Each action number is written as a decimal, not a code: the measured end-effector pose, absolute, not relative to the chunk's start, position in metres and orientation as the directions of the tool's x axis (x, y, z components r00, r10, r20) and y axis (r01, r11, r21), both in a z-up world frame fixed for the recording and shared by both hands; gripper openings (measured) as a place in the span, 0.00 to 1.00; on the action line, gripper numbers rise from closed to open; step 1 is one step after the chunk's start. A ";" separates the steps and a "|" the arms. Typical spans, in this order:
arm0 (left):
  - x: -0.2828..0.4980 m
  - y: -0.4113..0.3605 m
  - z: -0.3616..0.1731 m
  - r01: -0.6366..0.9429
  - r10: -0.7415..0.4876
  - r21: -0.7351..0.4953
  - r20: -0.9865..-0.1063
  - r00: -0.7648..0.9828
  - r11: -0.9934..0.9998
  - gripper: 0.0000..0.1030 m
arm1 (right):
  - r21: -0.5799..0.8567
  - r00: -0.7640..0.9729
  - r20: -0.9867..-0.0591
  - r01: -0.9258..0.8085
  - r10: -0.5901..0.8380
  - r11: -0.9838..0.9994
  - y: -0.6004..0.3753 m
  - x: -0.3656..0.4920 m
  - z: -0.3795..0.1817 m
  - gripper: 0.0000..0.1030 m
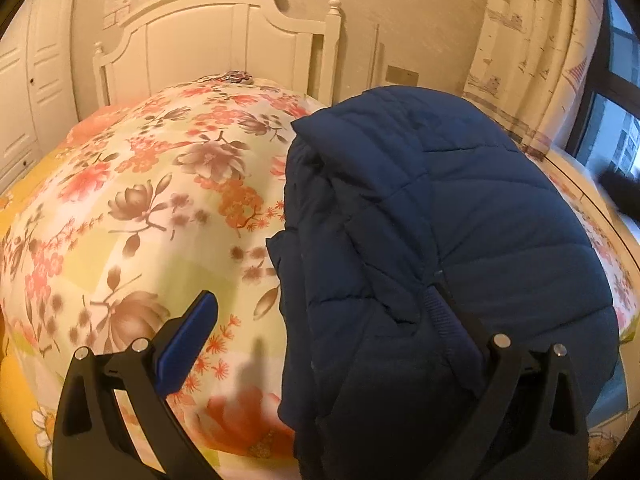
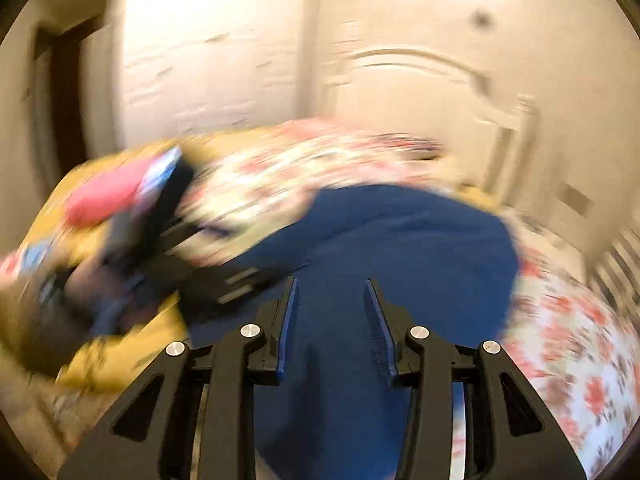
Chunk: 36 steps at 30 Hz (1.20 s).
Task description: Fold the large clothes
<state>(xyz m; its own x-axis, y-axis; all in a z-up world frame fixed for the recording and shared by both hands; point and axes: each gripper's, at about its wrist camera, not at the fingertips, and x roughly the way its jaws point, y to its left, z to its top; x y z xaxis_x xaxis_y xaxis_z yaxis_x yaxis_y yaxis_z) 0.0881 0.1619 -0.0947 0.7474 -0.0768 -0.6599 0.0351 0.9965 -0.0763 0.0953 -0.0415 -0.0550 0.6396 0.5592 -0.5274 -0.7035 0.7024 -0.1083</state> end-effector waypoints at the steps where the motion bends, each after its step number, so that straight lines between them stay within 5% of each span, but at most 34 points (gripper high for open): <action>1: 0.087 0.160 -0.095 0.031 -0.072 -0.074 -0.655 0.752 0.997 0.98 | -0.074 0.666 -0.526 -0.656 0.529 0.751 -0.051 0.121 -0.050 0.41; 8: 0.091 0.169 -0.100 0.049 -0.124 -0.132 -0.650 0.750 0.990 0.98 | 0.097 0.674 -0.604 -0.467 0.425 0.879 -0.069 0.257 -0.061 0.40; 14: 0.093 0.175 -0.106 0.054 -0.161 -0.183 -0.645 0.747 0.982 0.98 | -0.079 0.608 -0.750 -0.473 0.260 0.878 -0.028 0.314 -0.105 0.40; 18: 0.091 0.176 -0.108 0.055 -0.173 -0.199 -0.641 0.748 0.978 0.98 | -0.165 0.599 -0.780 -0.479 0.183 0.862 -0.013 0.312 -0.099 0.41; 24: 0.088 0.174 -0.107 0.047 -0.160 -0.190 -0.638 0.754 0.981 0.98 | 0.018 0.612 -0.724 -0.444 0.318 0.896 -0.026 0.293 -0.061 0.41; 29: 0.086 0.170 -0.104 0.029 -0.123 -0.156 -0.640 0.759 0.987 0.98 | -0.218 0.577 -0.802 -0.527 0.157 0.822 0.019 0.292 -0.107 0.41; 36: 0.084 0.173 -0.105 0.031 -0.140 -0.180 -0.633 0.762 0.983 0.98 | -0.154 0.578 -0.779 -0.551 0.242 0.820 0.038 0.269 -0.064 0.41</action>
